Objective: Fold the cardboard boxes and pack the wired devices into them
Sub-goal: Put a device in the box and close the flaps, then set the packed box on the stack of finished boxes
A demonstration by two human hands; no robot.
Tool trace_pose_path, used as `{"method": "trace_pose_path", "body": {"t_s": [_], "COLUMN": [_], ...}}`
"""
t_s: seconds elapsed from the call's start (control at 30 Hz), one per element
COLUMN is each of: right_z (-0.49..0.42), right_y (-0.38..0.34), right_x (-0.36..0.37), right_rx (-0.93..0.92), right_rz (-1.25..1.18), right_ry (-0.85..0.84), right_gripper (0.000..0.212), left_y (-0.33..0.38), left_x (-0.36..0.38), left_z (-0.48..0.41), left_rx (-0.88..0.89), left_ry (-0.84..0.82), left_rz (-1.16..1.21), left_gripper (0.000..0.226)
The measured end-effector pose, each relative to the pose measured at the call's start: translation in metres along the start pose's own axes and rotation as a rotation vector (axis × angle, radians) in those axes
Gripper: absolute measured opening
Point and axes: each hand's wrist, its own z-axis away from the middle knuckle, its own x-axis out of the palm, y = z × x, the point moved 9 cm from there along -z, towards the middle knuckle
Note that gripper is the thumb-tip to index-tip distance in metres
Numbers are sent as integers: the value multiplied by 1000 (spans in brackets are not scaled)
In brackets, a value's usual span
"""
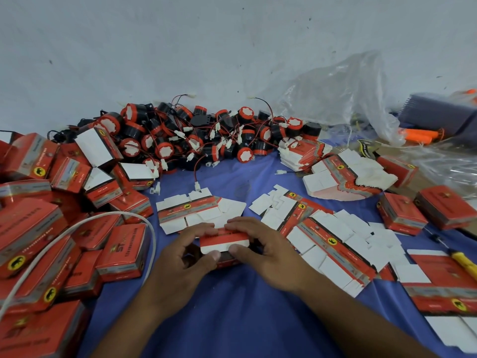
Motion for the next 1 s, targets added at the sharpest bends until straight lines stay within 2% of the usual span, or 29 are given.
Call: {"method": "trace_pose_path", "body": {"t_s": [0.13,0.47,0.57,0.8,1.0], "right_z": [-2,5,5,1,4], "right_y": [-1,-5,-6,-3,-9], "right_x": [-3,9,8,6,6], "right_rx": [-11,-124,-132,-99,-193], "right_rz": [-17,286,299,145,291], "right_ry": [21,-119,-125,-97,-73], "right_gripper": [30,40,40,39,35], "left_y": [6,20,25,23,26], "left_x": [-2,-12,-12,-9,-8], "left_z": [-1,5,6,6,7], "left_rx": [41,166,214,185,239], "left_ry": [22,78,62,53,38], "left_rz": [8,-228,-308,-149,-223], "left_gripper": [26,37,36,28,33]}}
